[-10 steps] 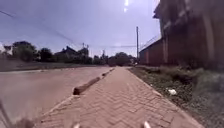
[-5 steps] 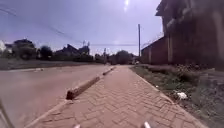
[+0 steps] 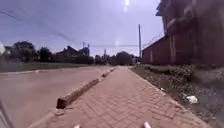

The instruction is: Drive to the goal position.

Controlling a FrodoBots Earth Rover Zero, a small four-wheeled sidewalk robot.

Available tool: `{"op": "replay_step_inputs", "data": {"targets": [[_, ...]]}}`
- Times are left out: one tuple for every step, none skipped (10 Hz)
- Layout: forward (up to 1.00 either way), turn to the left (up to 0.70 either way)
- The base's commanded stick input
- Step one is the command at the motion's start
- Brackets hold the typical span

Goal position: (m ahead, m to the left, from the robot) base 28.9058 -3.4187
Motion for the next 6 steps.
{"op": "replay_step_inputs", "data": {"targets": [[0.70,0.00],[0.70,0.00],[0.70,0.00],[0.70,0.00],[0.70,0.00],[0.70,0.00]]}}
